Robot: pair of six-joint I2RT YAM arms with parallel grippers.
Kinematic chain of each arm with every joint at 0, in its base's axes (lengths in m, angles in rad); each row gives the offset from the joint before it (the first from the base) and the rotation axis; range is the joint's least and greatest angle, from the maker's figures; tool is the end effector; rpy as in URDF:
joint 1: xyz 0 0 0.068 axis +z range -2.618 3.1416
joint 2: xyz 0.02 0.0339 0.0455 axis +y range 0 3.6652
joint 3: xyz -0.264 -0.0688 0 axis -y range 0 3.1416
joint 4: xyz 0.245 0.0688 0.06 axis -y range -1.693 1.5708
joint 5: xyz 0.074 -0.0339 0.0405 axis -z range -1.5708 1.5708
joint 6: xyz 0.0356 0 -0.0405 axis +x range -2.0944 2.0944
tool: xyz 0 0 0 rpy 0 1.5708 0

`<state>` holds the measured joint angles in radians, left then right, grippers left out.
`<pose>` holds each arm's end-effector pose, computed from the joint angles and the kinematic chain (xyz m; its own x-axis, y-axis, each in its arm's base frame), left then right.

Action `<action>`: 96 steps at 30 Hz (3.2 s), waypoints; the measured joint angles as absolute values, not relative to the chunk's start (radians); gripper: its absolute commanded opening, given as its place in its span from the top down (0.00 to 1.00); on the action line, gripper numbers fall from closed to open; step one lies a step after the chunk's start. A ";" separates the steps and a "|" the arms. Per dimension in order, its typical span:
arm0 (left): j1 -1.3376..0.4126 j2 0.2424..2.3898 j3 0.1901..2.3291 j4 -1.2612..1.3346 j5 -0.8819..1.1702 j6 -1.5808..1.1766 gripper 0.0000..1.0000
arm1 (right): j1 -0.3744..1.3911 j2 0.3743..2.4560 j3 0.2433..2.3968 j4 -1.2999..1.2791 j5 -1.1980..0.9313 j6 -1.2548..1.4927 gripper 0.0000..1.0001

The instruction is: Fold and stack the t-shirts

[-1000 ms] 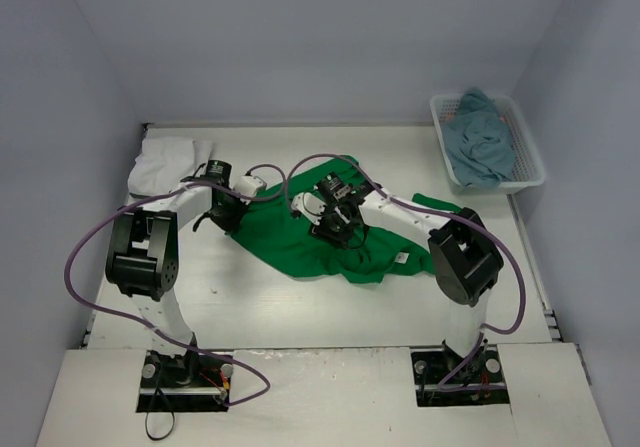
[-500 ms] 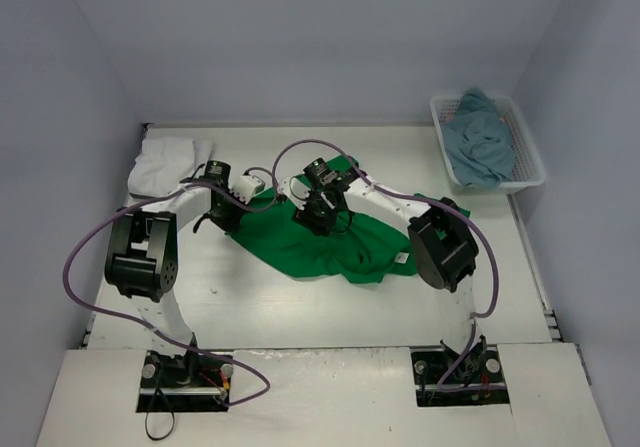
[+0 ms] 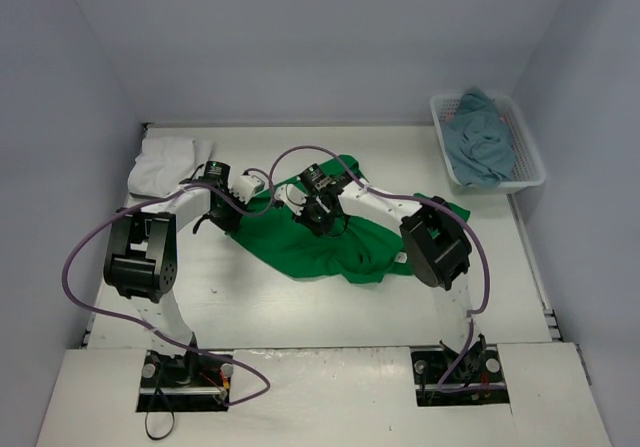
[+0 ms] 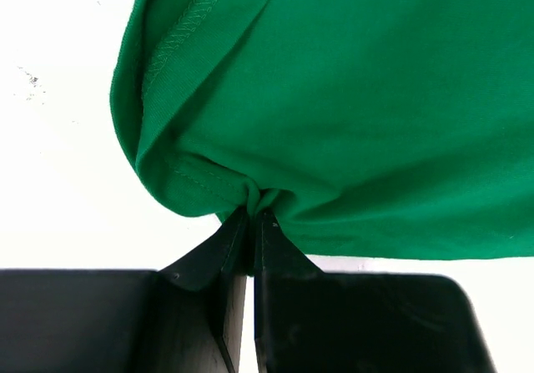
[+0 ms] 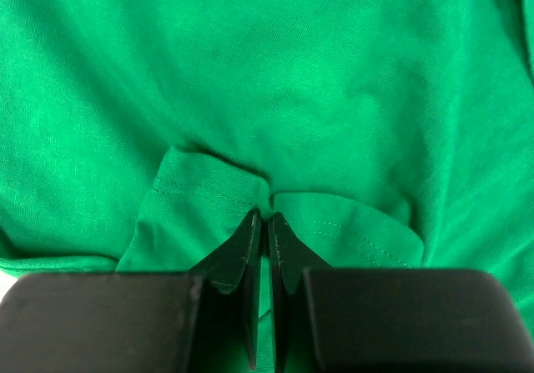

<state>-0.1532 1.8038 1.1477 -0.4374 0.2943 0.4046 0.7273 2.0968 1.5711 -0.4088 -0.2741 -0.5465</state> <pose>0.3555 -0.0653 0.1725 -0.6976 0.4889 -0.5237 0.6009 0.7974 -0.0560 0.3364 0.3123 0.1837 -0.1182 -0.7750 -0.6208 -0.9617 0.2451 -0.1228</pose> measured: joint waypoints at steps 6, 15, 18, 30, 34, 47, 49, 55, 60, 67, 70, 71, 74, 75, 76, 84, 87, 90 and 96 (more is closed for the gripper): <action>-0.153 1.795 1.135 -0.424 0.294 0.403 0.99 | 0.728 2.090 1.567 -0.407 -0.257 -0.548 1.00; -0.153 1.770 1.108 -0.432 0.290 0.403 0.99 | 0.705 1.851 1.546 -0.427 -0.059 -0.567 1.00; -0.153 1.757 1.099 -0.458 0.290 0.400 0.99 | 0.700 1.730 1.545 -0.428 0.029 -0.574 1.00; -0.118 1.554 1.123 -0.655 0.344 0.369 0.99 | 0.694 1.345 1.360 -0.453 0.273 -0.574 1.00; -0.060 1.495 1.227 -0.732 0.390 0.362 0.99 | 0.684 1.287 1.315 -0.461 0.289 -0.572 1.00; 0.085 1.467 1.685 -0.911 0.562 0.272 0.99 | 0.661 1.222 1.352 -0.382 0.293 -0.625 1.00; 0.087 1.473 1.839 -0.922 0.594 0.230 0.99 | 0.646 1.221 1.393 -0.335 0.314 -0.640 1.00; 0.087 1.470 2.153 -0.920 0.688 0.101 0.99 | 0.633 1.201 1.522 -0.248 0.363 -0.665 1.00; 0.087 1.419 2.241 -0.929 0.753 0.052 0.99 | 0.574 1.135 1.606 -0.233 0.352 -0.655 1.00; 0.086 1.227 2.173 -0.906 0.799 0.041 0.99 | 0.554 0.995 1.626 -0.224 0.313 -0.628 1.00; 0.086 1.116 2.121 -0.865 0.790 0.026 0.99 | 0.549 0.953 1.626 -0.223 0.291 -0.625 1.00; 0.086 1.095 2.115 -0.854 0.787 0.020 0.99 | 0.550 0.945 1.627 -0.224 0.286 -0.625 1.00; 0.086 1.027 2.105 -0.809 0.789 -0.007 0.99 | 0.550 0.924 1.618 -0.196 0.264 -0.635 1.00; 0.086 1.008 2.095 -0.791 0.790 -0.013 0.99 | 0.550 0.916 1.603 -0.172 0.254 -0.643 1.00; 0.086 0.996 2.084 -0.775 0.792 -0.019 0.99 | 0.550 0.909 1.584 -0.150 0.246 -0.654 1.00; 0.086 1.081 1.869 -0.675 0.785 -0.032 0.99 | 0.597 0.967 1.432 0.027 0.301 -0.772 1.00; 0.086 1.192 1.796 -0.636 0.753 -0.008 0.99 | 0.595 1.056 1.335 0.116 0.297 -0.812 1.00; 0.086 1.331 1.742 -0.599 0.701 0.022 0.99 | 0.546 1.196 1.259 0.173 0.239 -0.823 1.00; 0.084 1.630 1.736 -0.545 0.590 0.041 0.99 | 0.368 1.516 1.265 0.237 0.120 -0.765 1.00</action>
